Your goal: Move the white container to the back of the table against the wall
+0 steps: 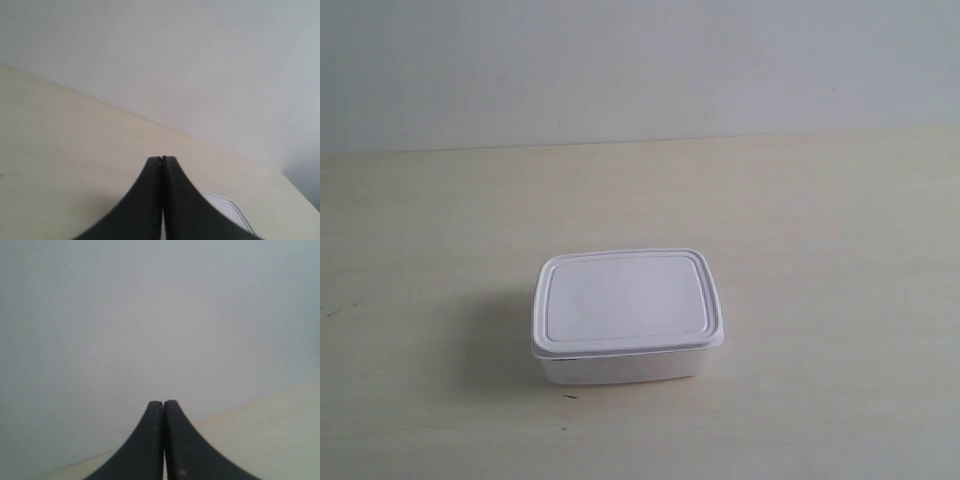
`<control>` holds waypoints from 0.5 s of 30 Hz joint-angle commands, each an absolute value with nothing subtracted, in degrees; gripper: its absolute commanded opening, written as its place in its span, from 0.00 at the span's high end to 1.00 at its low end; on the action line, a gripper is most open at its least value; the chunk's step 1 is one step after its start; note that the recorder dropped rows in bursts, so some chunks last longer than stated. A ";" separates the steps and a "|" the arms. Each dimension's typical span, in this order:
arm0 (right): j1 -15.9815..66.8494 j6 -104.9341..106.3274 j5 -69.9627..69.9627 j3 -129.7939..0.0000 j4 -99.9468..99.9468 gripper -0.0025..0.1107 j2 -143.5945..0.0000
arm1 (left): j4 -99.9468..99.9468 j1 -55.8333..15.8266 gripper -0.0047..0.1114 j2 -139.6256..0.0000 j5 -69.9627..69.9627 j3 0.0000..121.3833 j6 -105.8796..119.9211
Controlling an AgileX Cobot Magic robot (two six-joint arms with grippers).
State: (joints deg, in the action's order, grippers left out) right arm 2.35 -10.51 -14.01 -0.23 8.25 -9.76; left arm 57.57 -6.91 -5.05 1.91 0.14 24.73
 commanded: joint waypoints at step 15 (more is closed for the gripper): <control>1.98 -13.16 -0.80 -4.33 10.64 0.98 -10.64 | 56.81 -6.64 0.96 -6.39 1.62 0.40 25.36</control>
